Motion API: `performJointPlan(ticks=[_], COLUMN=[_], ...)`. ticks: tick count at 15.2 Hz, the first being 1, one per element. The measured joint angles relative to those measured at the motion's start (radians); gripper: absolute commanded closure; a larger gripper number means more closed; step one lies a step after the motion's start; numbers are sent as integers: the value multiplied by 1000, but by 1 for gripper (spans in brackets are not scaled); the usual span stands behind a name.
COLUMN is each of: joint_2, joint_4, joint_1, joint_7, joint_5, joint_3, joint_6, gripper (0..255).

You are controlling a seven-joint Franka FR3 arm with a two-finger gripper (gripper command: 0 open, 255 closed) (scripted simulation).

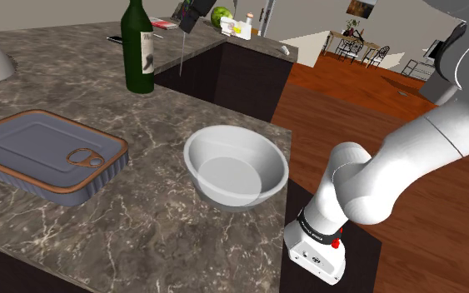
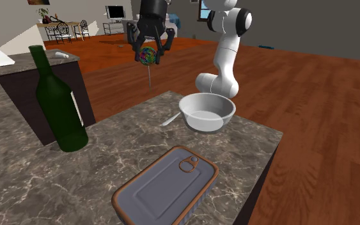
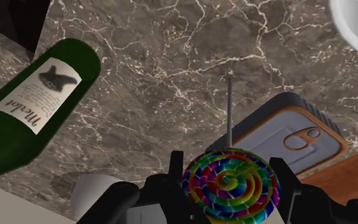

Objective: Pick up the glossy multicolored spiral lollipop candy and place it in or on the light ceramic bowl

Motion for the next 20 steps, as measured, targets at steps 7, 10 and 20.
performJointPlan(ticks=[7,10,20], joint_2=[-211,-291,-469], joint_4=[-125,-158,-261], joint_1=[16,24,49], joint_7=[100,144,234], joint_5=[2,12,46], joint_3=[77,111,185], joint_6=[-73,-115,-177], gripper=[255,255,255])
